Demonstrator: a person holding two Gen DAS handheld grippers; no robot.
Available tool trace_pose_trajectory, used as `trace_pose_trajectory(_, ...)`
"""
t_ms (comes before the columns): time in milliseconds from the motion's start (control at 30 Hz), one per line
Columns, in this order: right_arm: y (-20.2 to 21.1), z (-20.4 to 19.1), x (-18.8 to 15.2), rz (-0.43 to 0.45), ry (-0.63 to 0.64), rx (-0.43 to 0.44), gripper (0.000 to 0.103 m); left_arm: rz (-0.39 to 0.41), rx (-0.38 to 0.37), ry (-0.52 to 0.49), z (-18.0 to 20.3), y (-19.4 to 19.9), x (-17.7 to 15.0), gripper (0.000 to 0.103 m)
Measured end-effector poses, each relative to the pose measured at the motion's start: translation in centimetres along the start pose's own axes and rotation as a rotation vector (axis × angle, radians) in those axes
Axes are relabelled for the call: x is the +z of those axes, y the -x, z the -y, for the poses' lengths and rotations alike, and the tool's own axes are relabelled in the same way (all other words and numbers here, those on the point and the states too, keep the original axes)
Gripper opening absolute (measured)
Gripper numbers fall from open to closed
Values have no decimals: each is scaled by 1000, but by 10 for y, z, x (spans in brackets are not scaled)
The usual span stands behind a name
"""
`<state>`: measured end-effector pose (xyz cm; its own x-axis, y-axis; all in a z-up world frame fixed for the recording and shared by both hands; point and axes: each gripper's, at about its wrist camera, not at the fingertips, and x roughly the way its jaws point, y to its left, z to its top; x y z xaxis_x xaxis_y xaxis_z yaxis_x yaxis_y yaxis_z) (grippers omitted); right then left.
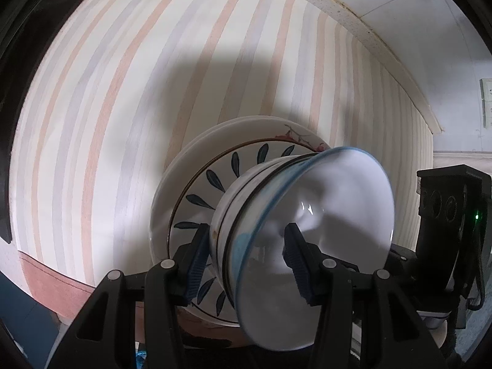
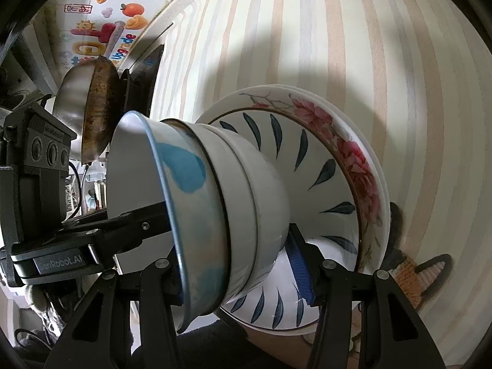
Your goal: Organize plates and bowls
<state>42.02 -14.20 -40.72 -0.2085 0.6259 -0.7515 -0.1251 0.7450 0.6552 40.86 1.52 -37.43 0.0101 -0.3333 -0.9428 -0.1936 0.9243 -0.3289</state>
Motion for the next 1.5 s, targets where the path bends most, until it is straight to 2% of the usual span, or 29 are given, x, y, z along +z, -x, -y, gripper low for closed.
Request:
trace_pose_trajectory(267, 25, -15, -5, 60, 31, -76, 55, 83, 131, -61, 14, 27, -13, 46)
trace_pose_trajectory(367, 39, -24, -9, 91, 46, -122, 56, 100, 156, -78, 14, 37, -21, 47)
trace_pose_trajectory(433, 49, -30, -13, 112, 53, -146, 59, 116, 173, -89, 15, 43, -26, 47)
trace_pose_trajectory(467, 53, -33, -16, 118, 55, -161, 64, 126, 178, -94, 15, 47, -29, 49)
trace_pose_trajectory(500, 58, -37, -19, 129, 60, -180, 71, 142, 188, -101, 18, 52, -32, 51)
trace_pose_trajectory(567, 70, -48, -28, 164, 76, -221, 82, 168, 214, -114, 19, 59, -38, 71)
trace_pose_trajectory(633, 82, -56, -37, 200, 86, -257, 88, 195, 235, -130, 22, 66, -44, 85)
trace_pose_trajectory(700, 92, -66, -46, 238, 93, -301, 92, 228, 257, -138, 22, 74, -50, 85)
trace_pose_trajectory(767, 105, -75, -58, 296, 92, -356, 94, 263, 256, -152, 21, 84, -59, 85)
trace_pose_trajectory(967, 135, -103, -96, 447, 65, -443, 96, 349, 243, -204, 22, 114, -85, 92)
trace_pose_trajectory(1233, 167, -149, -165, 603, 52, -495, 98, 518, 258, -312, 26, 173, -143, 92)
trace_pose_trajectory(1500, 197, -190, -242, 723, 81, -518, 99, 665, 261, -329, 26, 222, -213, 95)
